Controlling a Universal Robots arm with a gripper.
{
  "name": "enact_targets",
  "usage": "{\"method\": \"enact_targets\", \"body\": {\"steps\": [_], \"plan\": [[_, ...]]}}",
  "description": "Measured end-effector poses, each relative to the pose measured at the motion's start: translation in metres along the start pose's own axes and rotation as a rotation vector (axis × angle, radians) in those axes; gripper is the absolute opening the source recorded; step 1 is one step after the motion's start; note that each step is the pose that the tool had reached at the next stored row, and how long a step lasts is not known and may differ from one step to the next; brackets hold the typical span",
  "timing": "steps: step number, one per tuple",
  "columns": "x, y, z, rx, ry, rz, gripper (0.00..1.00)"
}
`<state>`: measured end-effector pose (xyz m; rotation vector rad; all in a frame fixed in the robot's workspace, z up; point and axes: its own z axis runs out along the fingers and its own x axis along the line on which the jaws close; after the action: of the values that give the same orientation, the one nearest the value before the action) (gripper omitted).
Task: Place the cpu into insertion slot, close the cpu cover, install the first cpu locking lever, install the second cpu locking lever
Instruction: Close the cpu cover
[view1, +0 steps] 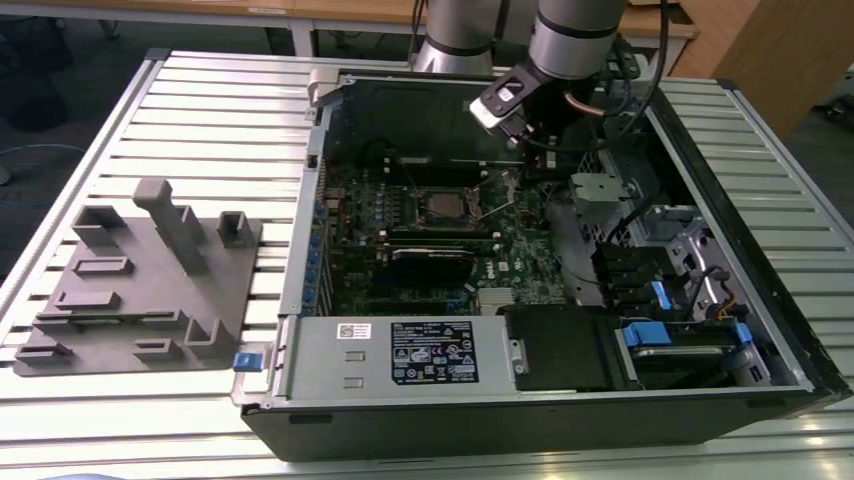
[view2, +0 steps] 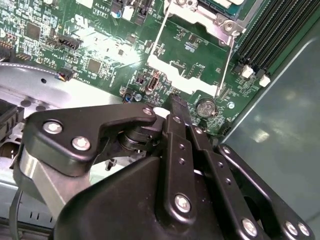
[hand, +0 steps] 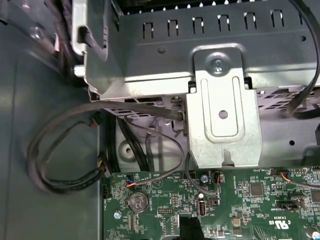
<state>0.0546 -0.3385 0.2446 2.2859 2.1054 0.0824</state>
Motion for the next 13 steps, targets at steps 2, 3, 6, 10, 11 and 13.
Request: {"method": "enact_targets", "body": {"steps": [2,3,6,10,11,13], "plan": [[0.0000,-0.0001,0.0021,-0.0001,-0.0003,0.005,0.11],[0.0000,-0.0001,0.0030,-0.0001,-0.0005,0.008,0.11],[-0.0001,-0.0002,0.0048,-0.0002,-0.0010,0.014,0.11],[-0.0001,-0.0003,0.0048,-0.0002,-0.0010,0.015,0.11],[-0.0001,-0.0003,0.0049,0.0006,-0.0011,0.015,0.11],[-0.0001,-0.0002,0.0052,0.0159,-0.0022,0.015,0.11]]}}
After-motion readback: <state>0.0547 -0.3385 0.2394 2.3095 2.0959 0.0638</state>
